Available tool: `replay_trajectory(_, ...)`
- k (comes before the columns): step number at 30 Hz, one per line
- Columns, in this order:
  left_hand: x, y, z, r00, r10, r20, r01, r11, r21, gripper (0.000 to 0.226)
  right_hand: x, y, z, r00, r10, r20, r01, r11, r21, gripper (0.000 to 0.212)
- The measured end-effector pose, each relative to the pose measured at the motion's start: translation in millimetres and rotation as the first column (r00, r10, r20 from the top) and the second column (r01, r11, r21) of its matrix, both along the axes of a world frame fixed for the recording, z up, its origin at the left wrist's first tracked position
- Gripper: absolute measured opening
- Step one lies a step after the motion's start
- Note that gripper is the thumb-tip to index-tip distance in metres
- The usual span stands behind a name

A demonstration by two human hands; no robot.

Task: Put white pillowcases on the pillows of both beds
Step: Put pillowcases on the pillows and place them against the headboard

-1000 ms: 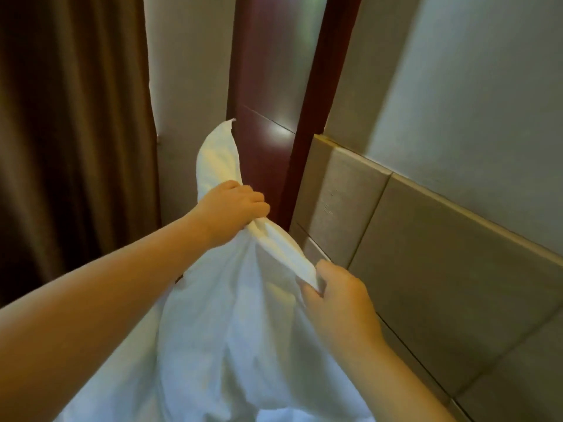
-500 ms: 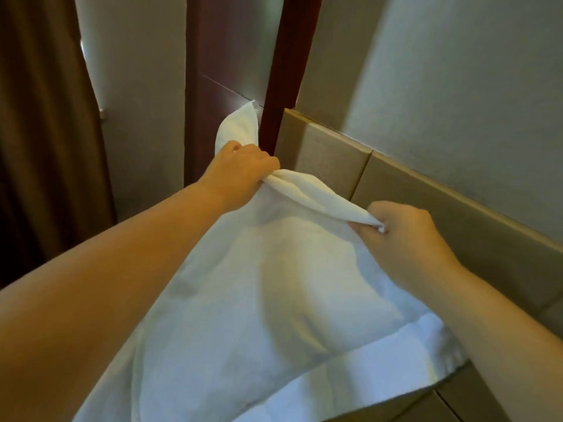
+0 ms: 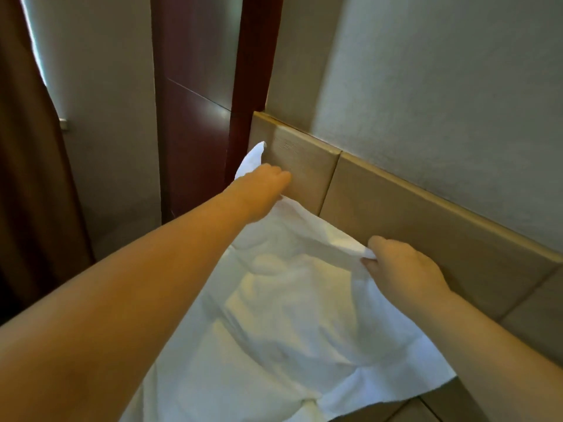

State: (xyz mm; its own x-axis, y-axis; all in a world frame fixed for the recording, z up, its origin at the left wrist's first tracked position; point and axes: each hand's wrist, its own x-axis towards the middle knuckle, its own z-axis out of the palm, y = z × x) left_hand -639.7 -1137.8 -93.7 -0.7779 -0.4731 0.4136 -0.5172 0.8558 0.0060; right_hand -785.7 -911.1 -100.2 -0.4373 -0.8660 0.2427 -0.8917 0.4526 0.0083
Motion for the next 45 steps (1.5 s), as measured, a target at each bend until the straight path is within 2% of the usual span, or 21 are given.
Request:
replay_trajectory(3, -10.8, 6.2, 6.5, 0.974, 0.045, -0.223, -0.05, 0.999, -0.016, 0.02, 4.5, 2.8, 1.9, 0.997, -0.037, -0.069, 0.025, 0.985, -0.171, 0.019)
replay_trajectory(6, -18.1, 25.4, 8.5, 0.914, 0.063, -0.401, -0.018, 0.993, 0.114, 0.021, 9.6, 5.3, 4.5, 0.982, -0.086, -0.168, 0.038, 0.963, -0.268, 0.027)
replay_trajectory(8, -17.1, 39.5, 2.7, 0.916, 0.057, -0.398, -0.004, 0.991, 0.134, 0.022, 15.9, 9.6, 9.9, 0.975, -0.094, -0.203, 0.031, 0.955, -0.294, 0.03)
replay_trajectory(12, 7.9, 62.4, -10.3, 0.931, 0.067, -0.36, -0.027, 0.993, 0.115, 0.023, 36.2, 29.5, 24.0, 0.969, 0.004, -0.246, -0.089, 0.938, -0.336, 0.034)
replay_trajectory(14, 25.7, 75.2, -9.7, 0.944, 0.139, -0.298, -0.086, 0.979, 0.184, 0.027, 47.0, 42.7, 28.4, 0.97, 0.011, -0.243, -0.097, 0.934, -0.344, 0.025)
replay_trajectory(16, 45.3, 95.8, -7.3, 0.968, 0.195, -0.156, -0.148, 0.951, 0.273, 0.031, 57.7, 58.5, 30.1, 0.979, 0.023, -0.202, -0.091, 0.938, -0.334, 0.018)
replay_trajectory(19, 75.3, 143.2, -9.1, 0.981, 0.194, 0.022, -0.19, 0.923, 0.335, 0.038, 78.1, 92.3, 28.7, 0.989, 0.076, -0.13, -0.113, 0.943, -0.314, 0.019)
replay_trajectory(23, 114.6, 225.0, -1.5, 0.97, 0.163, 0.178, -0.22, 0.901, 0.373, 0.054, 121.2, 153.4, 6.8, 0.984, 0.176, -0.027, -0.178, 0.971, -0.156, 0.017)
replay_trajectory(25, 135.8, 271.5, 3.9, 0.965, 0.181, 0.19, -0.244, 0.884, 0.398, 0.057, 149.3, 191.2, -7.8, 0.966, 0.255, 0.053, -0.25, 0.965, -0.08, 0.017)
replay_trajectory(29, 177.8, 376.6, 8.2, 0.96, 0.231, 0.156, -0.278, 0.851, 0.446, 0.056, 195.0, 279.2, -25.0, 0.917, 0.355, 0.18, -0.358, 0.934, -0.016, 0.034)
replay_trajectory(35, 236.9, 496.4, -7.6, 0.888, 0.349, 0.298, -0.452, 0.781, 0.431, 0.049, 222.0, 371.3, -25.9, 0.899, 0.381, 0.215, -0.396, 0.918, 0.031, 0.035)
replay_trajectory(37, 252.5, 525.6, -12.3, 0.854, 0.379, 0.357, -0.509, 0.751, 0.421, 0.047, 229.7, 388.7, -23.2, 0.892, 0.385, 0.237, -0.401, 0.916, 0.019, 0.027)
replay_trajectory(40, 276.4, 552.2, -19.5, 0.774, 0.453, 0.441, -0.602, 0.742, 0.294, 0.044, 242.8, 406.3, -21.6, 0.879, 0.388, 0.276, -0.411, 0.911, 0.028, 0.013)
replay_trajectory(42, 289.9, 564.5, -20.9, 0.739, 0.491, 0.462, -0.635, 0.736, 0.235, 0.042, 250.9, 413.6, -21.6, 0.867, 0.382, 0.321, -0.415, 0.909, 0.04, 0.02)
replay_trajectory(44, 298.3, 578.8, -22.1, 0.749, 0.465, 0.472, -0.627, 0.729, 0.275, 0.04, 258.5, 418.1, -24.7, 0.858, 0.374, 0.352, -0.419, 0.906, 0.058, 0.029)
replay_trajectory(45, 303.1, 582.2, -26.2, 0.747, 0.461, 0.479, -0.631, 0.719, 0.292, 0.04, 262.4, 419.0, -26.8, 0.854, 0.376, 0.36, -0.424, 0.904, 0.06, 0.026)
